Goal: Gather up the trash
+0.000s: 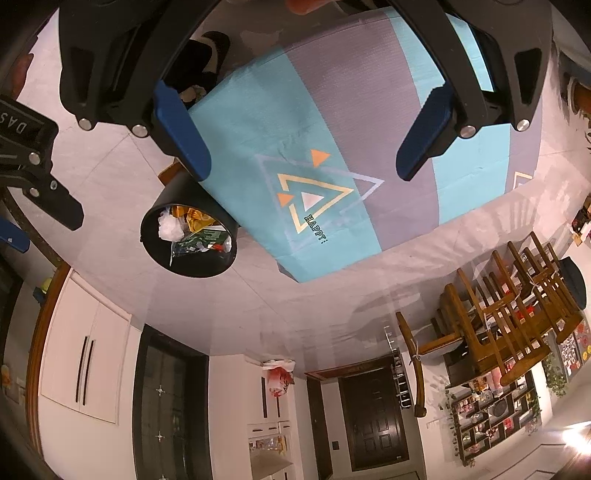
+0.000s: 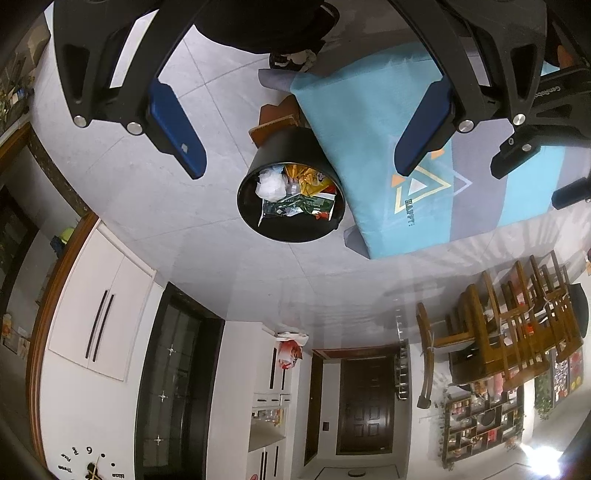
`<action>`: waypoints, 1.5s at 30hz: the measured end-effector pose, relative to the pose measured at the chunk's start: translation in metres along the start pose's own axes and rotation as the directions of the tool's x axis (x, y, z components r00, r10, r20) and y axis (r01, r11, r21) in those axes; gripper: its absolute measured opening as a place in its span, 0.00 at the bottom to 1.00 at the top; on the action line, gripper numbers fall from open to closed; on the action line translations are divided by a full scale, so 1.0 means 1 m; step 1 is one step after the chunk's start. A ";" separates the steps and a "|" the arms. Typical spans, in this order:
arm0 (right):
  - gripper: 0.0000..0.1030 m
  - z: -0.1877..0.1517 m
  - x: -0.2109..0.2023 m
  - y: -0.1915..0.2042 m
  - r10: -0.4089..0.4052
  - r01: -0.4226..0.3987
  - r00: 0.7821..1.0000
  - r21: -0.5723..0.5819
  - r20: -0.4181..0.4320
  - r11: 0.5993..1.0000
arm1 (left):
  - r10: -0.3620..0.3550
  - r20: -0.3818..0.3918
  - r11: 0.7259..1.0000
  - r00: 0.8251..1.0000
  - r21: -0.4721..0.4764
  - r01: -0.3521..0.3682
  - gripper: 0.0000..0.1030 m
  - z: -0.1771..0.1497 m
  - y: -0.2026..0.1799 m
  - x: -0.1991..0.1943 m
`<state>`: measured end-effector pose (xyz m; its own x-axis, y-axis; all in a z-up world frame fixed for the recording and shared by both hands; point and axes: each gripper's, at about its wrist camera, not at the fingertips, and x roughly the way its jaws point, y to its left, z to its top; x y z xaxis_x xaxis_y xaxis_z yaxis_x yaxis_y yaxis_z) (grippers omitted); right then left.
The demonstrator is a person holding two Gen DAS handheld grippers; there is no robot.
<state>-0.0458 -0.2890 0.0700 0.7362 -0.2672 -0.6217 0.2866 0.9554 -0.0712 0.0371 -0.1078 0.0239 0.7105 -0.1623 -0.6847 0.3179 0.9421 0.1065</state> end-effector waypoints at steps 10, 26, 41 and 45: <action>0.97 0.000 0.001 -0.001 0.002 -0.002 1.000 0.003 0.000 1.000 | 0.001 0.011 1.000 1.000 0.009 -0.001 0.97 -0.003 -0.006 -0.002; 0.97 -0.001 -0.001 0.001 0.002 -0.002 1.000 0.003 0.000 1.000 | 0.003 0.018 1.000 1.000 0.007 -0.003 0.97 -0.003 -0.007 -0.004; 0.97 -0.002 0.000 0.001 0.005 -0.005 1.000 0.000 0.000 1.000 | 0.003 0.017 1.000 1.000 0.007 -0.004 0.97 -0.003 -0.008 -0.003; 0.97 -0.003 0.000 0.003 0.005 -0.005 1.000 -0.001 -0.002 1.000 | 0.003 0.018 1.000 1.000 0.006 -0.003 0.97 -0.003 -0.008 -0.004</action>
<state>-0.0468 -0.2861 0.0672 0.7367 -0.2618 -0.6235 0.2819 0.9570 -0.0687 0.0303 -0.1136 0.0236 0.7224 -0.1646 -0.6716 0.3192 0.9410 0.1127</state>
